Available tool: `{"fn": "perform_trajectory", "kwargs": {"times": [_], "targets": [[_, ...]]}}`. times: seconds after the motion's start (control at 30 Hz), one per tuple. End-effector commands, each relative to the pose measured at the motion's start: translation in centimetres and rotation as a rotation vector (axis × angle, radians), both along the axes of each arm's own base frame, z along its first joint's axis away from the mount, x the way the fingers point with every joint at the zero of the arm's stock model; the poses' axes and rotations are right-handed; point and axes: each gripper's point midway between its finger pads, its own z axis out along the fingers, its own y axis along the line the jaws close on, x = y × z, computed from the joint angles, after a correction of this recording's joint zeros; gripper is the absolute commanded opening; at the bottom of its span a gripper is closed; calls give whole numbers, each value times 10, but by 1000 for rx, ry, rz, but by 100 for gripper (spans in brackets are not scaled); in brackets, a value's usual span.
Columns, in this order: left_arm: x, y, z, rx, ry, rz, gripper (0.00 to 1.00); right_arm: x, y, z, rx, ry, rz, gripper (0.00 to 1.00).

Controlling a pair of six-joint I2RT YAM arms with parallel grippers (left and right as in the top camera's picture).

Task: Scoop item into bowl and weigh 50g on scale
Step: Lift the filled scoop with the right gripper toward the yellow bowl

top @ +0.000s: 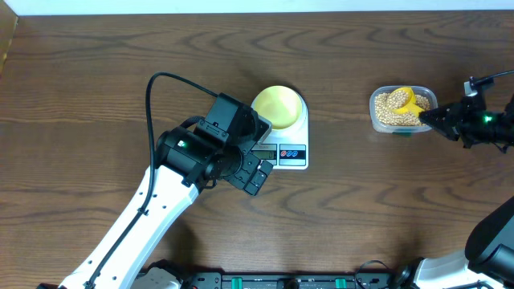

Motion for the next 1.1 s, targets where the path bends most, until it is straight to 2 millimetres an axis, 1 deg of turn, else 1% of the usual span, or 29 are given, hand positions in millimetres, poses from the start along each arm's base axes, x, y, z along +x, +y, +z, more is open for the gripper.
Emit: {"fn": "perform_trajectory", "kwargs": {"times": [0.0,0.23,0.53,0.67,0.77,0.9,1.07], "targets": [[1,-1,7,-7,-19,-2,98,2,3,4,48,-32,9,1],[1,-1,7,-7,-19,-2,98,3,7,11,90,-57,14,1],[1,-1,7,-7,-19,-2,98,11,19,37,219,-162,42,1],[1,-1,7,-7,-19,-2,98,12,27,43,254,-184,61,1],[1,-1,7,-7,-19,-2,98,13,37,46,270,-193,90,1],[1,0,6,-7,-19,-2,98,17,57,48,284,-189,134,1],[1,-1,7,-7,-19,-2,98,25,92,57,325,-210,213,1]]}}
